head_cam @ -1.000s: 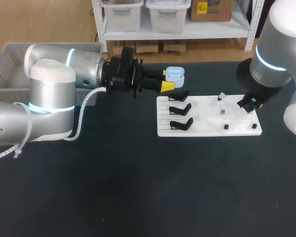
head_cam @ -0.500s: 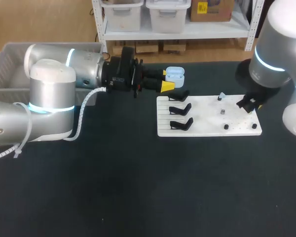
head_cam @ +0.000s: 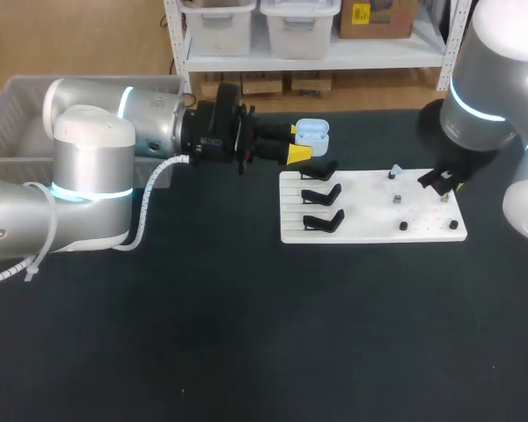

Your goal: Pick up each earbud case from the left stands, insert the matching earbuds, close the lid, and place the case in the box.

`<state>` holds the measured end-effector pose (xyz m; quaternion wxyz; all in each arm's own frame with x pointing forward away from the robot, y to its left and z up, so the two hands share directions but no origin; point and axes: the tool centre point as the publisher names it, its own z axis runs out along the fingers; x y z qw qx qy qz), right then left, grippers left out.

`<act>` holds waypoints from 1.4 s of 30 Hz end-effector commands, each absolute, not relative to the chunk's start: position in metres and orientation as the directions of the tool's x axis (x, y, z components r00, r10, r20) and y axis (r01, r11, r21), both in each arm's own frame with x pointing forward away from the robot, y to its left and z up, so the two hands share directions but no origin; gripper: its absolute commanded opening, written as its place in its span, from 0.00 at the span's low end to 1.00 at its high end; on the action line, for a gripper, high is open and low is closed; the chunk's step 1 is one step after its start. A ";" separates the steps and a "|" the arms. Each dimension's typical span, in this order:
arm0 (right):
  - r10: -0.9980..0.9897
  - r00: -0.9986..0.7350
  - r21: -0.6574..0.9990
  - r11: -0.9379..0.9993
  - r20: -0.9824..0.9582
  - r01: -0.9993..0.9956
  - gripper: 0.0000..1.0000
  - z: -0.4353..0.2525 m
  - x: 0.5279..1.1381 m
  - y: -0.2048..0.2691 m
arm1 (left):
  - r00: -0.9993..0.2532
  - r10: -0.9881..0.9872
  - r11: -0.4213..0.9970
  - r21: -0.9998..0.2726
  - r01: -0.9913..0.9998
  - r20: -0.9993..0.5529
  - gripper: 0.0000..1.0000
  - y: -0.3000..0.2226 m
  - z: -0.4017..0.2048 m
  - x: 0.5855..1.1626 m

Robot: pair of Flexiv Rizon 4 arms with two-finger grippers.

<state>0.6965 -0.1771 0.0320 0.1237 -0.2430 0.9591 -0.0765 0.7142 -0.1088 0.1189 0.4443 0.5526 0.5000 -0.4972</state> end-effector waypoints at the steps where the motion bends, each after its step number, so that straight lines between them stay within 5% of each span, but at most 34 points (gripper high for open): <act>1: -0.470 -0.860 -0.239 0.874 -0.199 -0.423 0.00 0.065 0.676 -0.168 | 0.005 0.111 -0.104 -0.007 0.995 -0.994 0.00 -0.109 0.119 0.714; 21: -0.070 -0.974 -0.090 0.995 -0.215 -0.051 0.00 0.154 0.626 -0.076 | 0.005 0.111 -0.104 -0.007 0.995 -0.994 0.00 -0.109 0.119 0.714; 42: 0.029 -0.976 -0.109 0.993 -0.217 0.054 0.00 0.168 0.637 -0.061 | 0.005 0.111 -0.104 -0.007 0.995 -0.994 0.00 -0.109 0.119 0.714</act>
